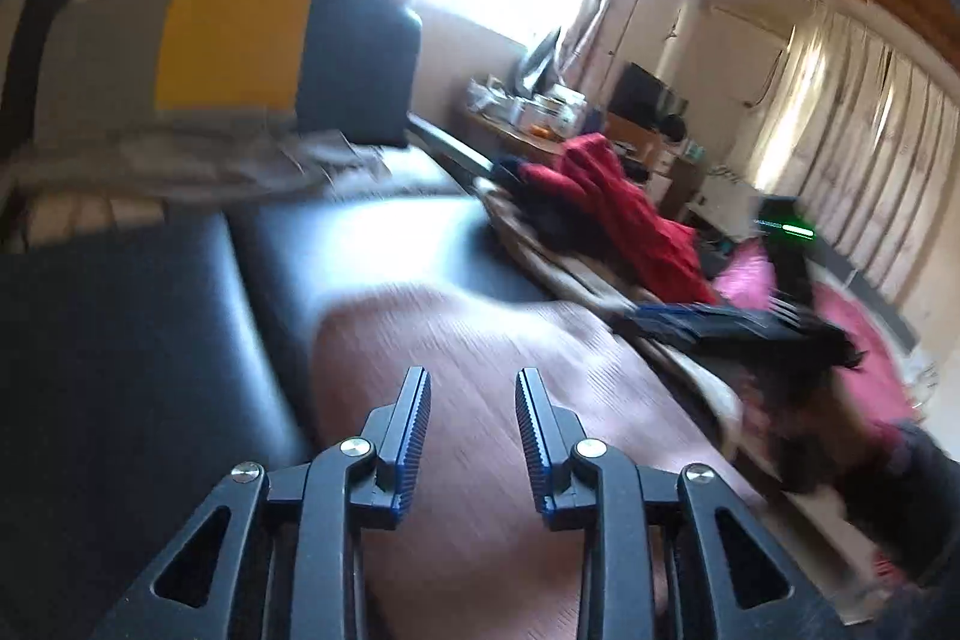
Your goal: Fold clothes
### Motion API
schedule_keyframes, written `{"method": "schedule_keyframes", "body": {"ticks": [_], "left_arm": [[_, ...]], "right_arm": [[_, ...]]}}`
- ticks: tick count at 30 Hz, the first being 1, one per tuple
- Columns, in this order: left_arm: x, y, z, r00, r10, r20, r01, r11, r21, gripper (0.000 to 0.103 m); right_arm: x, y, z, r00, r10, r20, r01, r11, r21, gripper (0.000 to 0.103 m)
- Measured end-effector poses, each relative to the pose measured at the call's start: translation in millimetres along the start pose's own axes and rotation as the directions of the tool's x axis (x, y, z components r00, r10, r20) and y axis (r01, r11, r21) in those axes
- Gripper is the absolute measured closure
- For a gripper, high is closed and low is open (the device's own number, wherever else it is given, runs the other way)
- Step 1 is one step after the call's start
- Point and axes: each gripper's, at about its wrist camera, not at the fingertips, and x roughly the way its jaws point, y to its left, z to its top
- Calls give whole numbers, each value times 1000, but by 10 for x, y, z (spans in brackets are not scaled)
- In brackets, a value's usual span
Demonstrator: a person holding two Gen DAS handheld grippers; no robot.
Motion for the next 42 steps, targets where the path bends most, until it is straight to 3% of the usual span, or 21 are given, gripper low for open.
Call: {"method": "schedule_keyframes", "body": {"ticks": [3, 5, 8, 11, 14, 17, 28, 33, 37, 42], "left_arm": [[302, 87, 263, 998, -1, -55, 4, 998, 63, 74], [488, 76, 366, 995, 17, -99, -6, 994, 108, 74], [763, 82, 350, 983, 64, -175, -33, 985, 172, 74], [1138, 199, 193, 949, 130, -288, -78, 980, 185, 70], [1203, 388, 105, 961, 107, -255, -104, 994, 25, 70], [1192, 323, 39, 960, 179, -213, -176, 984, 34, 70], [1130, 164, 129, 944, 274, -185, -265, 961, 73, 71], [943, 28, 156, 936, 316, -157, -306, 948, 85, 67], [727, 1, 128, 931, 333, -149, -327, 943, 68, 65], [378, 140, -31, 939, 315, -137, -323, 945, -39, 63]], "right_arm": [[5, 478, 2, 991, 128, -28, -130, 987, -96, 38], [-15, 685, -133, 983, 162, -81, -172, 974, -147, 38], [-12, 819, -457, 982, 139, -129, -163, 966, -201, 38], [124, 794, -827, 988, 44, -147, -86, 954, -287, 35], [141, 822, -1113, 1000, -2, -28, -10, 909, -416, 35], [177, 729, -1107, 999, 33, 10, -27, 922, -385, 32], [288, 778, -1061, 999, 36, 0, -33, 920, -392, 27], [254, 840, -1032, 999, 28, -20, -34, 917, -396, 15], [165, 931, -991, 999, 34, -42, -47, 922, -385, 1], [-30, 954, -856, 1000, 8, -13, -12, 921, -389, 0]]}}
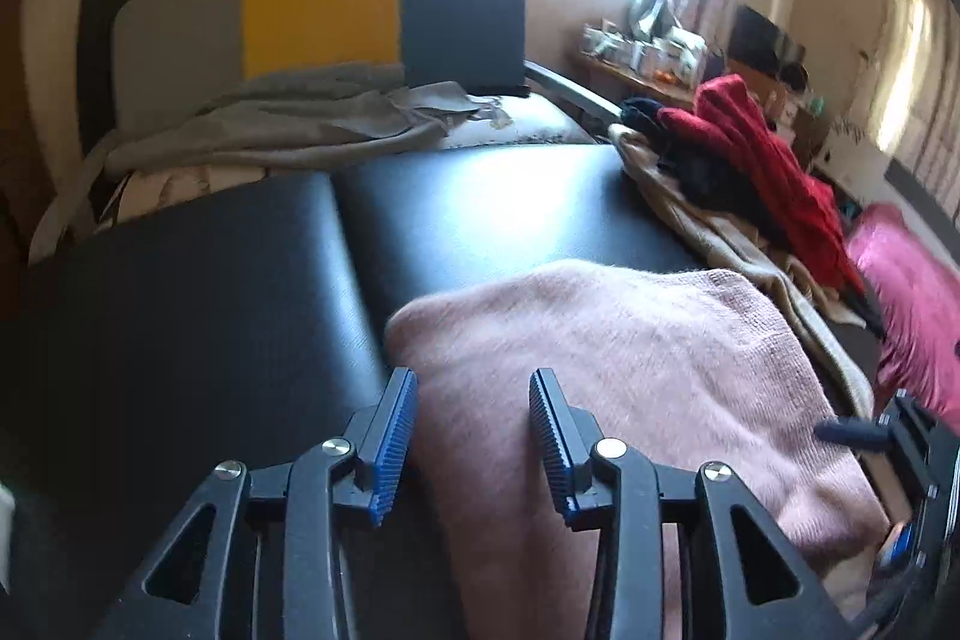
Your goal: Fold clothes
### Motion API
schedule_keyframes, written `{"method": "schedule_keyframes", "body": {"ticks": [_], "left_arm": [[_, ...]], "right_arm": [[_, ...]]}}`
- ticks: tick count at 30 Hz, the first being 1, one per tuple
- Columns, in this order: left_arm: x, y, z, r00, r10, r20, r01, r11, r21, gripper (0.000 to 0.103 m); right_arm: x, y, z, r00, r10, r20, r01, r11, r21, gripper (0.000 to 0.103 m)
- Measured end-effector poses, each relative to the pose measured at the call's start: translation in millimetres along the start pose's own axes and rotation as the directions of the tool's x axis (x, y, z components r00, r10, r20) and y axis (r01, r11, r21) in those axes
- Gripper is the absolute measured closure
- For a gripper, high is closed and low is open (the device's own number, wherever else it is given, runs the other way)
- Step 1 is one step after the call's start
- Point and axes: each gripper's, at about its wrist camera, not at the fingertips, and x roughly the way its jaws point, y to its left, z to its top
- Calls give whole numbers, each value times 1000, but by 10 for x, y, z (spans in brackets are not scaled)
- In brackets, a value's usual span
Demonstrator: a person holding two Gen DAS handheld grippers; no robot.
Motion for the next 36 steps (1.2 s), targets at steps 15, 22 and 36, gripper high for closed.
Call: {"method": "schedule_keyframes", "body": {"ticks": [15, 22, 36], "left_arm": [[-247, 829, -703, 856, -515, 50, 487, 769, -413, 51], [77, 793, -653, 806, -591, 22, 540, 721, -434, 48], [669, 633, -357, 779, -625, -53, 561, 732, -386, 16]], "right_arm": [[-399, -1270, -324, 951, 309, 5, -262, 796, 545, 0], [-91, -1730, -693, 907, 415, 71, -335, 611, 718, 0], [686, -1449, -290, 774, 628, 80, -500, 529, 685, 0]]}}
